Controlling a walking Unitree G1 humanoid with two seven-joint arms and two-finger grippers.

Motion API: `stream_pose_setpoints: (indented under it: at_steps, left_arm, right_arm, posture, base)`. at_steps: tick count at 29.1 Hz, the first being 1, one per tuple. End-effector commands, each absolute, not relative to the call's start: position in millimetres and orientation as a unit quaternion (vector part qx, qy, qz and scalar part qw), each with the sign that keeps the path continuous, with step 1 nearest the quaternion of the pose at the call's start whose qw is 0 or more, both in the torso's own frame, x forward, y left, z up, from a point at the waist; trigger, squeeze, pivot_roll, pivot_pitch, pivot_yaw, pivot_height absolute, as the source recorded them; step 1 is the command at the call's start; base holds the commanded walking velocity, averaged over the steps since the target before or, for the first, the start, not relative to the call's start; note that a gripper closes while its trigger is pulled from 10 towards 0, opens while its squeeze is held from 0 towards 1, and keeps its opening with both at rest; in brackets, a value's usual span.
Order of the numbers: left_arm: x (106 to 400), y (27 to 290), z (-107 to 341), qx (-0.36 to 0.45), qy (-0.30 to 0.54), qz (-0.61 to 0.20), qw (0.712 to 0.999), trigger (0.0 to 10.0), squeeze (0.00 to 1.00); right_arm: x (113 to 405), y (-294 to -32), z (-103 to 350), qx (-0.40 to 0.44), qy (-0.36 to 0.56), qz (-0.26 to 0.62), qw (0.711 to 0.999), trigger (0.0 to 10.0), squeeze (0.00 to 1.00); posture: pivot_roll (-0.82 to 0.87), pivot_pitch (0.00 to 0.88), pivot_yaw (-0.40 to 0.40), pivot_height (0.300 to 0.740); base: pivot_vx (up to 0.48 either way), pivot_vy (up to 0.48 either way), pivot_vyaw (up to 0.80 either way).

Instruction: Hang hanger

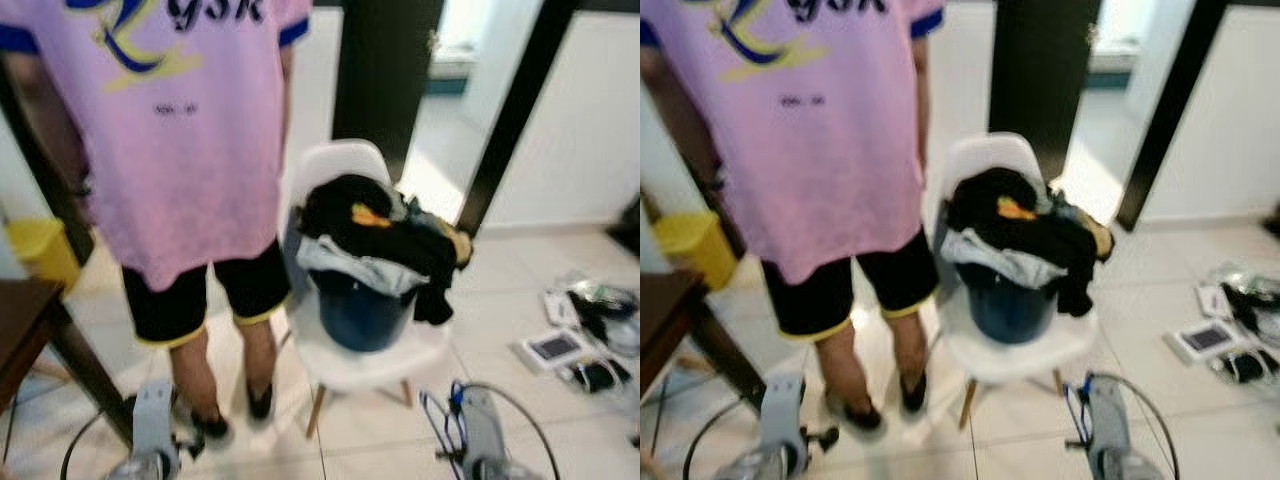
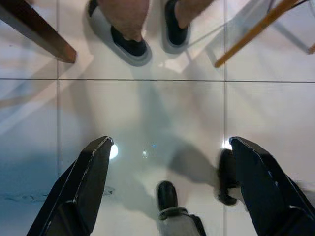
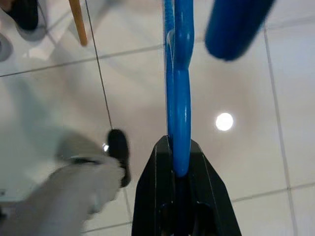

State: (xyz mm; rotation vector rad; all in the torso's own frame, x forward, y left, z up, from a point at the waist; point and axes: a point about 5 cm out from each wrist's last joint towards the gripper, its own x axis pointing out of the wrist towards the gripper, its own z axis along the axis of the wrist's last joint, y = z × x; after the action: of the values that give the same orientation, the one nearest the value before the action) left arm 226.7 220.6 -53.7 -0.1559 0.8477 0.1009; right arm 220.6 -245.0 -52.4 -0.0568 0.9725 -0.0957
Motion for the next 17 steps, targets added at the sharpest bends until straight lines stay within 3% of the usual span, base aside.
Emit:
stream_pose_setpoints:
  at_steps: [1, 17]
  left_arm:
    - [230.8, 214.5, -52.4, -0.082, 0.404, 0.043, 0.910, 10.0, 0.00]
    - [224.4, 195.8, -60.0, -0.033, 0.431, -0.025, 0.901, 10.0, 0.00]
  right_arm:
    - [218.5, -249.4, -52.4, -0.033, 0.463, -0.053, 0.884, 10.0, 0.00]
    - [201.6, -237.2, -65.7, -0.079, 0.474, -0.019, 0.877, 10.0, 0.00]
  posture:
    - [-0.01, 0.000, 0.022, 0.740]
    - [-0.02, 0.000, 0.023, 0.740]
  base:
    - [0.000, 0.000, -0.79]
    - [0.000, 0.000, -0.79]
